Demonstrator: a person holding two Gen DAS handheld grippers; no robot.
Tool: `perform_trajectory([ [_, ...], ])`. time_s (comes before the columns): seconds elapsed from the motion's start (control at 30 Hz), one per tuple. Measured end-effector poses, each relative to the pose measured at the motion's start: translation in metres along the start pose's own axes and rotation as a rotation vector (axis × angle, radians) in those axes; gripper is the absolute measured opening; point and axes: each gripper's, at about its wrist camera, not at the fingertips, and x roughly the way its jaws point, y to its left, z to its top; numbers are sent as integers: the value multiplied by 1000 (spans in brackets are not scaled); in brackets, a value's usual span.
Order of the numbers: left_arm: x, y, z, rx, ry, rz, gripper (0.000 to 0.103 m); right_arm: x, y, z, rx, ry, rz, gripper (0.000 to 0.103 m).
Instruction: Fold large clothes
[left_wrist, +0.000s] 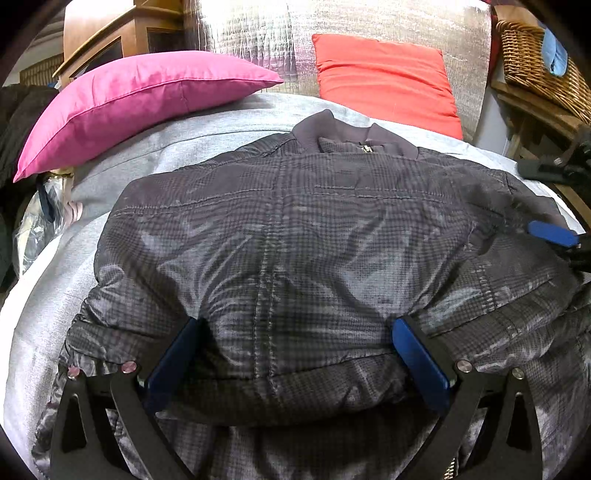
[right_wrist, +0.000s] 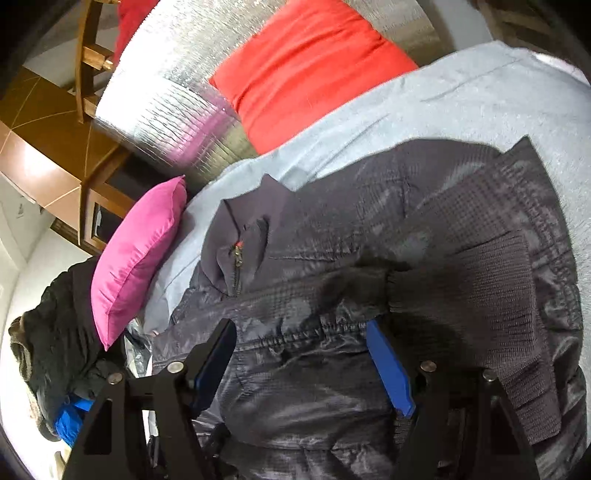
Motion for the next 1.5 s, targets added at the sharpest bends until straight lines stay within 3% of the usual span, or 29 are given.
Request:
perform_trajectory([
  [0.17, -1, 0, 1, 2, 3, 1, 103, -50, 4, -31, -38, -19, 30, 77],
  [0.3, -16, 4, 7, 29, 36, -17, 103, -106, -14, -79, -95, -18, -35, 77],
  [0.37, -40, 18, 4, 15, 38, -68, 103, -135, -29, -103, -105, -15, -60, 77],
  [0.43, -68, 39, -5, 2, 13, -106, 103, -167, -51, -131, -104, -8, -95, 77],
  [0.57, -126, 83, -42, -46, -14, -111, 103, -222, -95, -188, -53, 3, -136, 77],
  [0.7, -168, 131, -91, -149, 4, -93, 103, -256, -123, -234, 26, 14, -106, 77],
  [0.9, -203, 182, -167, -319, 83, -77, 103, -265, -124, -273, 66, 30, -36, 77],
  [1.03, -210, 191, -196, -385, 114, -80, 103, -266, -124, -289, 111, 47, 47, 77],
  [1.27, -204, 193, -232, -473, 199, -115, 103, -266, -114, -305, 99, 69, 76, 76],
  [1.33, -204, 194, -234, -475, 200, -117, 103, -266, -111, -305, 81, 76, 61, 72],
  [1.4, -205, 194, -237, -472, 200, -117, 103, -262, -109, -305, 57, 92, 8, 57],
  [1.5, -207, 195, -240, -469, 194, -129, 92, -259, -113, -305, 46, 104, -44, 40],
])
